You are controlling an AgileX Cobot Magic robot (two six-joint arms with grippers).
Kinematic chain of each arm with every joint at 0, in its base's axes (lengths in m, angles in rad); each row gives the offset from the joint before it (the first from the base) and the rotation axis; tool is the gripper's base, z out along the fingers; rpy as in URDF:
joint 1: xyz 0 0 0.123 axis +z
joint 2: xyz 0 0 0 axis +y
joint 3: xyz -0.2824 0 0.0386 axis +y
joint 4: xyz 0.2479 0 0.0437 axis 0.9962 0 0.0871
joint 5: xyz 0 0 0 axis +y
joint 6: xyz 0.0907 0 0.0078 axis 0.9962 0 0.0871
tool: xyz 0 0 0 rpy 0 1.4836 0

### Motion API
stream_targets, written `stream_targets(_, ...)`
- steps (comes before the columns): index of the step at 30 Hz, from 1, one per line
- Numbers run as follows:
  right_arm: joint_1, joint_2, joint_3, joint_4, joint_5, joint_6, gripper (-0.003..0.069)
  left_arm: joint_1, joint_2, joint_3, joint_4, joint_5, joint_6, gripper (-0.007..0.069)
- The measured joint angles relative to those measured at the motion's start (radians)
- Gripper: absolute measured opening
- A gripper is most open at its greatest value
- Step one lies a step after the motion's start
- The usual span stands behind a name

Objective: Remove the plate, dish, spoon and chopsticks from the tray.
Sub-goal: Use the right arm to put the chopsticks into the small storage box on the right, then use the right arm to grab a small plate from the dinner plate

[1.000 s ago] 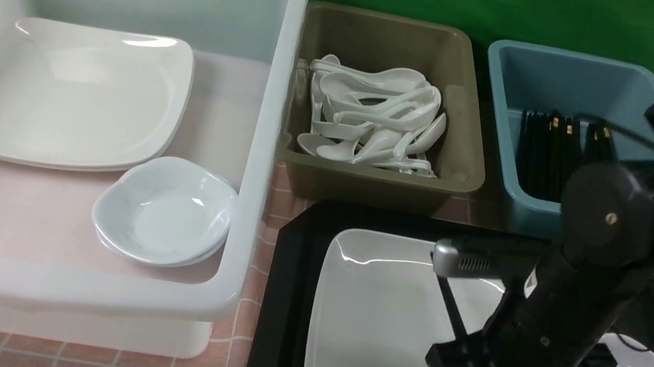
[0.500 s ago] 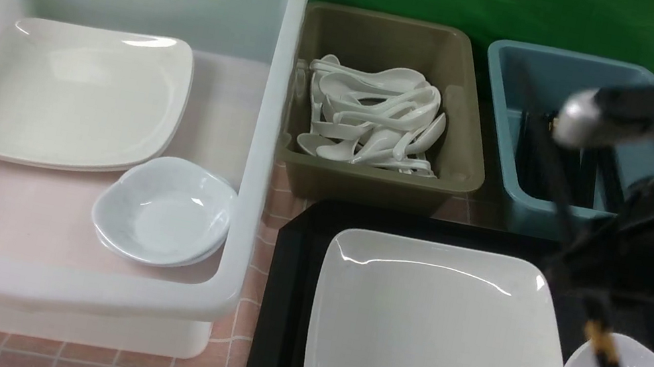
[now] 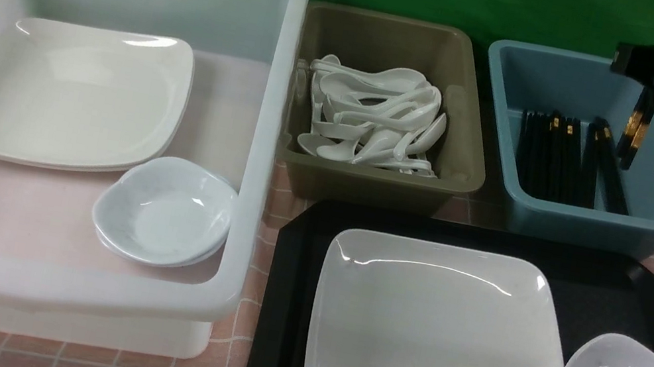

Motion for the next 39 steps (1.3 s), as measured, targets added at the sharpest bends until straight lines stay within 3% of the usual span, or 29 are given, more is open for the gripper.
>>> stream_targets(5,-0.073,0.188,-0.154,0.001,0.022,0.011,0.0178,0.0,0.0,0.0,0.0,0.0,0.001,0.002)
stream_targets(13,-0.084,0.484,-0.327,0.003,0.014,0.01,0.0188,0.0,0.0,0.0,0.0,0.0,0.0,0.002)
stream_targets(15,-0.084,0.523,-0.344,0.004,0.011,0.01,0.0229,0.0,0.0,0.0,0.0,0.0,0.0,0.002)
stream_targets(18,-0.084,0.551,-0.352,0.006,0.028,0.01,0.0377,0.0,0.0,0.0,0.0,0.0,0.0,0.002)
stream_targets(21,-0.082,0.542,-0.358,0.006,0.093,0.001,0.0443,0.0,0.0,0.0,0.0,0.0,0.0,0.002)
stream_targets(24,-0.071,0.504,-0.358,0.051,0.202,-0.076,0.0376,0.0,0.0,0.0,0.0,0.0,0.0,0.002)
stream_targets(28,-0.049,0.371,-0.358,0.269,0.391,-0.361,0.0085,0.0,0.0,0.0,-0.005,0.0,0.0,0.002)
stream_targets(29,-0.047,0.363,-0.358,0.279,0.403,-0.377,0.0076,0.0,0.0,0.0,-0.005,0.0,0.0,0.002)
stream_targets(31,-0.038,0.259,-0.363,0.383,0.599,-0.54,0.003,0.0,0.0,0.0,0.0,0.0,0.0,0.002)
stream_targets(35,-0.037,0.119,-0.341,0.432,0.945,-0.647,0.003,0.0,0.0,0.0,0.0,0.0,0.0,0.002)
stream_targets(39,-0.037,-0.03,-0.195,0.451,0.956,-0.66,0.003,0.0,0.0,0.0,0.0,0.0,0.0,0.002)
